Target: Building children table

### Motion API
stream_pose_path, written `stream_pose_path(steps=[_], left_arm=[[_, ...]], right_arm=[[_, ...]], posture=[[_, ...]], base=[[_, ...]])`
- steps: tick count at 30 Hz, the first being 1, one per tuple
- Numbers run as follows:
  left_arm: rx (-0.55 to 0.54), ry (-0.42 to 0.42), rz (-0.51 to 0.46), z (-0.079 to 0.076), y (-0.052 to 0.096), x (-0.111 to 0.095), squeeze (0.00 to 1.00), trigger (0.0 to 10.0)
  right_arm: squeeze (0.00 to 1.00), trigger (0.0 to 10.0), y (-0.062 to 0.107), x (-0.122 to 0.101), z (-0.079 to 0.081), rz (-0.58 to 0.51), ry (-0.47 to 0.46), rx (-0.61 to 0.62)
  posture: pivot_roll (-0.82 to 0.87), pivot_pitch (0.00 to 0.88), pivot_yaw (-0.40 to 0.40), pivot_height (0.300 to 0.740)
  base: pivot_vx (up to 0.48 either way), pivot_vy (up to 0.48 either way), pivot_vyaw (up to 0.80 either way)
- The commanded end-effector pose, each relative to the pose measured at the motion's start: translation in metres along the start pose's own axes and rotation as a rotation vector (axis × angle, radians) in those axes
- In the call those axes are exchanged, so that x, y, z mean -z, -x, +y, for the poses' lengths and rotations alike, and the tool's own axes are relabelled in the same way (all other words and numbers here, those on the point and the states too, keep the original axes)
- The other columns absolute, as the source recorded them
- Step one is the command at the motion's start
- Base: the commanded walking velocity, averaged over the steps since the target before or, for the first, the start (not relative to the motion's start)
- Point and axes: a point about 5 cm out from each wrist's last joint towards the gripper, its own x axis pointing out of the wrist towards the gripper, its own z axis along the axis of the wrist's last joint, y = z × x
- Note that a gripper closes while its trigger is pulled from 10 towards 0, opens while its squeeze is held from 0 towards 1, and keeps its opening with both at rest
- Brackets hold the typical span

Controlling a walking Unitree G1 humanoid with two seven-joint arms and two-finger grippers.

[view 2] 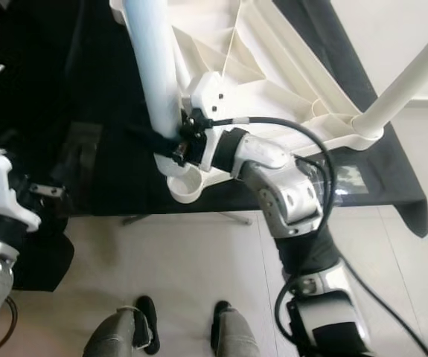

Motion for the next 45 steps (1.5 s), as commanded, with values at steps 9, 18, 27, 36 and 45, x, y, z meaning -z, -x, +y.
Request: stream_pose_path(steps=[9,18,27,36,45], left_arm=[[0.035,0.046,0.142,-0.008,0.002,0.031,0.00,10.0],[0.127,0.074,0.235,-0.026,0.009,0.055,0.00,10.0],[0.208,0.065,0.284,-0.040,0.023,0.073,0.00,10.0],[0.198,0.065,0.349,-0.041,0.044,0.088,0.00,10.0],[0.180,0.068,0.354,-0.042,0.052,0.090,0.00,10.0]], right_arm=[[0.00,10.0,0.002,0.013,0.016,0.036,0.015,0.121],[0.00,10.0,0.007,0.021,0.021,0.048,0.033,0.210],[0.00,10.0,0.006,0.024,0.023,0.009,0.009,0.248],[0.00,10.0,0.009,0.032,0.021,0.054,0.003,0.280],[0.00,10.0,0.012,0.036,0.020,0.068,-0.001,0.300]], posture=[[0.00,0.108,-0.007,0.740],[-0.01,0.065,0.007,0.740],[-0.01,0.059,0.012,0.740],[0.00,0.082,0.015,0.740],[0.00,0.097,0.014,0.740]], base=[[0.000,0.160,-0.18],[0.000,0.373,-0.80],[0.000,0.000,-0.44],[0.000,0.000,-0.09],[0.000,0.000,-0.80]])
